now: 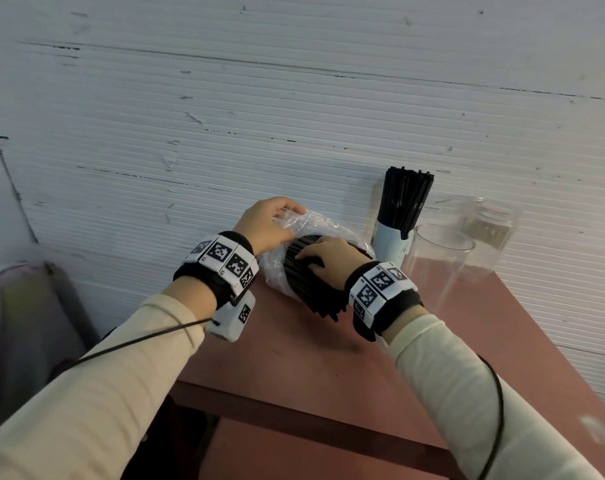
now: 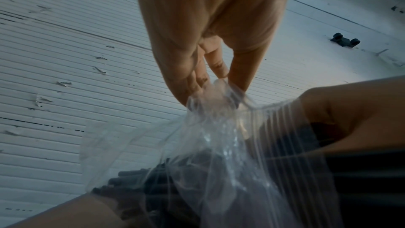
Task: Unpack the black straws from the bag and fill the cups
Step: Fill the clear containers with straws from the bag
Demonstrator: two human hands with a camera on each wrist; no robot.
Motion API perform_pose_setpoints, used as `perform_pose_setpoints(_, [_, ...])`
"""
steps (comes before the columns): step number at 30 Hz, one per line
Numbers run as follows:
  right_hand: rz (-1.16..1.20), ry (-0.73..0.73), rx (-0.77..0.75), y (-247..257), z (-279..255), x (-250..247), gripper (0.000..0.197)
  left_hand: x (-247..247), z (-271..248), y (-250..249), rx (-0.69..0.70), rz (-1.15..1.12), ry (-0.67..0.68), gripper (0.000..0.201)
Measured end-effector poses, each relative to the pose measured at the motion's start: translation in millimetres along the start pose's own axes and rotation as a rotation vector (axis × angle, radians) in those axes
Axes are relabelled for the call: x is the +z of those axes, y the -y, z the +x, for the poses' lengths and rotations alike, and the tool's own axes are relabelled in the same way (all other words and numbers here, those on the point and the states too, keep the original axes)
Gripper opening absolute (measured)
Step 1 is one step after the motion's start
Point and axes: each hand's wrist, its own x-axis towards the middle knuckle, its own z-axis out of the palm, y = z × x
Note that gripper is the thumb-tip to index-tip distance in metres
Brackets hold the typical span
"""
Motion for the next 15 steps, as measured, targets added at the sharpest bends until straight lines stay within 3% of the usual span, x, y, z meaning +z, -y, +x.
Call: perform_pose_setpoints(15, [0.118,-0.204,-0.079,-14.0,-34.7,-24.5,0.026,2.7,-2.7,-2.5,-0.009,0.033,0.019,0.040])
